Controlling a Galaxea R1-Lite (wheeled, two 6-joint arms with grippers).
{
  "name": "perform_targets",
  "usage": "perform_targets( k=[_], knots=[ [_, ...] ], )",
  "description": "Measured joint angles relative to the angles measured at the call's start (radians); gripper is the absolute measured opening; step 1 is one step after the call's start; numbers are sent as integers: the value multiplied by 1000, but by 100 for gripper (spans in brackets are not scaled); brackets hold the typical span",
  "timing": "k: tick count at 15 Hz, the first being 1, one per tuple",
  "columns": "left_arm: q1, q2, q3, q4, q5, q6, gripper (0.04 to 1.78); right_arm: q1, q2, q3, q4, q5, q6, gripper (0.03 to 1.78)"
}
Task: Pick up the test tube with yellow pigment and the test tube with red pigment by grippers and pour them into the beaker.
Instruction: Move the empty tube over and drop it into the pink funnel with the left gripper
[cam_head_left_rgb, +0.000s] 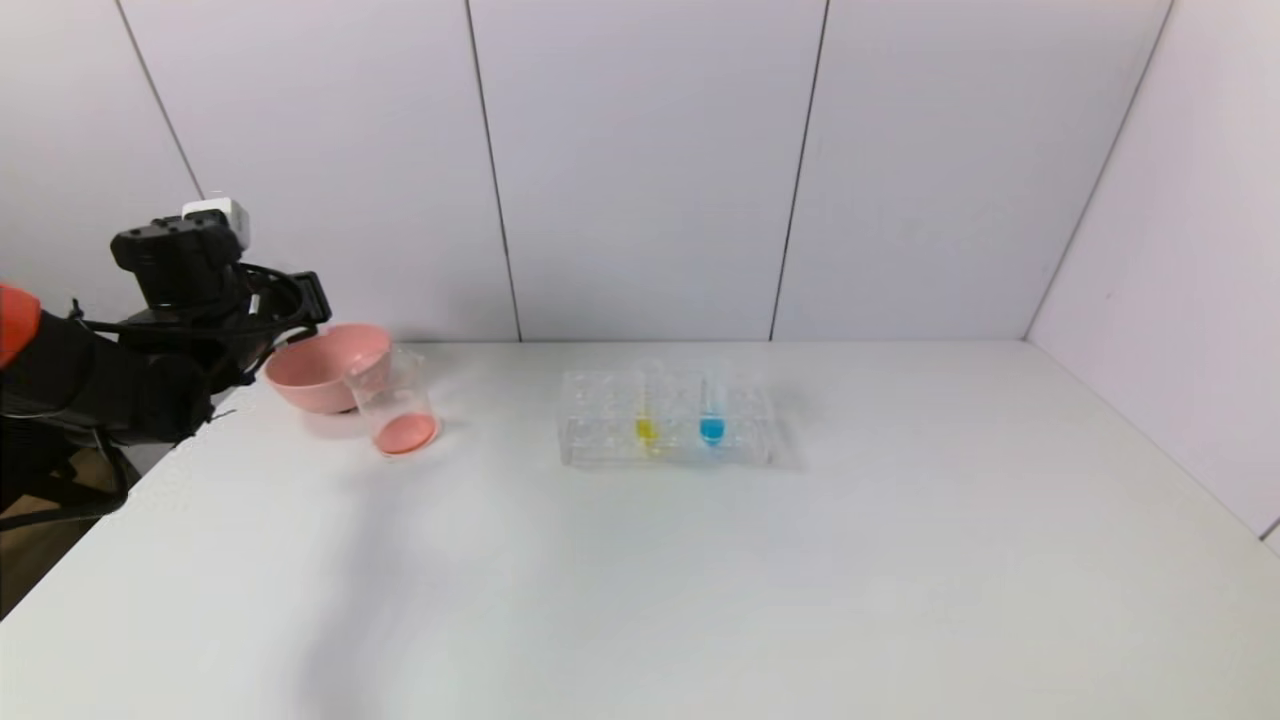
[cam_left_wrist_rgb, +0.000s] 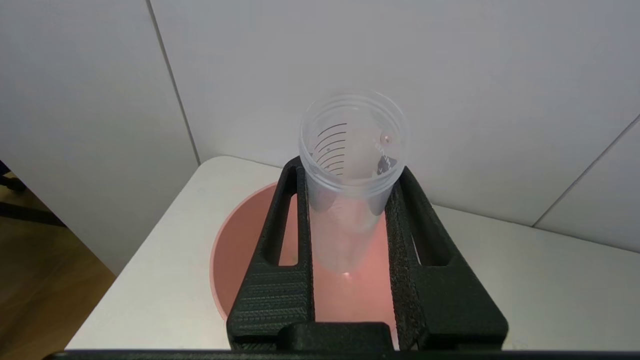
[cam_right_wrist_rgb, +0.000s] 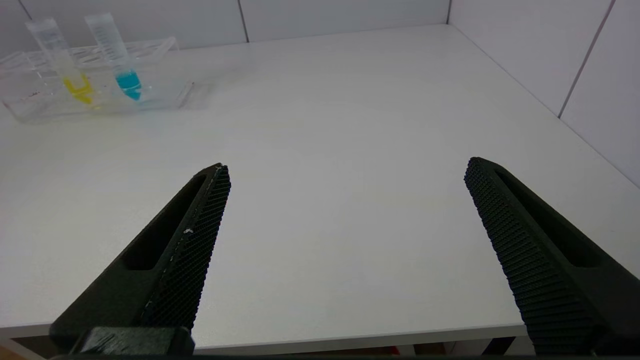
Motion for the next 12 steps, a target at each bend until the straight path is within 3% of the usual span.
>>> perform_targets(
  k=[12],
  knots=[
    [-1,200,-168,10,41,10,48,0,0,0,0,0,0,171]
  ],
)
